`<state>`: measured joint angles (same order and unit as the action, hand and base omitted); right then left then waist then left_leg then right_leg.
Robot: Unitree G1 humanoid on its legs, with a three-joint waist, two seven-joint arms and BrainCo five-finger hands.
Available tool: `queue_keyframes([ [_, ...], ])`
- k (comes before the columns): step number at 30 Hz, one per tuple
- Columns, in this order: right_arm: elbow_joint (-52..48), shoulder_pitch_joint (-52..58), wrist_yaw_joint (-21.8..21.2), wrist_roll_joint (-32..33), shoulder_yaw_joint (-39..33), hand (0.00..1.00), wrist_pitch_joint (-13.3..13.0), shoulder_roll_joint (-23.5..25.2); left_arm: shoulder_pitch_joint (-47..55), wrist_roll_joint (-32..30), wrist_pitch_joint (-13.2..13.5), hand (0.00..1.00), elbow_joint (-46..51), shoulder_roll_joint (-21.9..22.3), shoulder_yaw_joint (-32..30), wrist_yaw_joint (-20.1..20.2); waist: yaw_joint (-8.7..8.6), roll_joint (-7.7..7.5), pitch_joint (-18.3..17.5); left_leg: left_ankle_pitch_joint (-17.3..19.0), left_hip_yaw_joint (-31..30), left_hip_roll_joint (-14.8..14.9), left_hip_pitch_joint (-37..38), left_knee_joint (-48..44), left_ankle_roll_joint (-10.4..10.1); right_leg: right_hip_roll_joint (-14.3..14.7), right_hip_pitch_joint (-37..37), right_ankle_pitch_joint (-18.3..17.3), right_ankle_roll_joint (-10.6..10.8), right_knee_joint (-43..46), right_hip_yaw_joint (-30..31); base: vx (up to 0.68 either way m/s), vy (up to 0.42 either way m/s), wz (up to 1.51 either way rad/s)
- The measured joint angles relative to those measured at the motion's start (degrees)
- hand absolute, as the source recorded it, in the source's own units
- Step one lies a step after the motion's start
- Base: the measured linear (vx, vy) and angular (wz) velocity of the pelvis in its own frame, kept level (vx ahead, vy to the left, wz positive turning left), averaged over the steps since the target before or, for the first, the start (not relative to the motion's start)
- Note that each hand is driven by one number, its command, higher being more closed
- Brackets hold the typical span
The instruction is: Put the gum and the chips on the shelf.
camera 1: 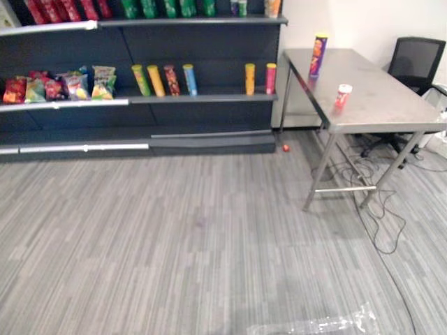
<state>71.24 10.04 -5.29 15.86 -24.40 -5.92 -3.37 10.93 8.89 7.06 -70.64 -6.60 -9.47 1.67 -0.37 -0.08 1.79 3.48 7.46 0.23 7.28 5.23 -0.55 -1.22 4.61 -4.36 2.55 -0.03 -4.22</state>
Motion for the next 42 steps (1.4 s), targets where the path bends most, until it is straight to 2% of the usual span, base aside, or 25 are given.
queue_keyframes([
  [7,0.2,-0.8,-0.1,0.0,-0.1,0.00,0.0,0.1,-0.1,0.0,0.3,0.00,0.0,0.0,0.0,0.1,-0.32,-0.34,1.1,0.2,0.5,0.1,0.9,0.1,-0.2,0.1,1.1,0.0,0.0,-0.8,0.0,-0.02,-0.011,-0.02],
  [17,-0.7,-0.4,1.1,0.3,3.1,0.00,-2.4,-0.1,0.1,0.0,0.7,0.00,-0.1,0.0,0.6,-0.3,-0.81,-0.56,1.3,0.0,1.5,0.4,1.1,0.5,-0.3,0.3,0.9,0.0,0.0,-0.9,0.2,-0.03,-0.017,-0.03],
  [29,-0.5,-0.6,1.1,-0.4,3.2,0.00,-2.1,-0.1,0.0,-0.2,1.2,0.00,0.0,0.0,0.7,-0.3,-0.82,-0.64,1.8,0.3,3.0,0.5,1.8,0.5,-0.9,0.5,1.9,0.2,0.1,-2.1,0.8,0.01,-0.024,-0.02],
  [41,-0.6,-1.3,1.0,-4.6,4.7,0.00,-1.9,-0.8,-0.3,-0.2,1.1,0.00,0.0,-0.4,1.7,-0.3,-0.88,-0.82,2.4,0.3,2.7,0.6,1.6,0.5,-0.8,0.5,1.6,0.1,0.1,-1.4,0.2,-0.02,-0.033,0.02],
  [42,-0.7,-1.8,1.0,-4.6,4.7,0.00,-1.9,-0.8,-0.6,-0.2,1.1,0.00,0.0,-0.6,2.4,-0.3,-0.92,-0.84,2.9,0.1,2.7,0.7,0.8,0.5,-0.7,0.5,0.3,-0.4,-0.4,0.2,0.0,-0.03,-0.031,-0.01],
])
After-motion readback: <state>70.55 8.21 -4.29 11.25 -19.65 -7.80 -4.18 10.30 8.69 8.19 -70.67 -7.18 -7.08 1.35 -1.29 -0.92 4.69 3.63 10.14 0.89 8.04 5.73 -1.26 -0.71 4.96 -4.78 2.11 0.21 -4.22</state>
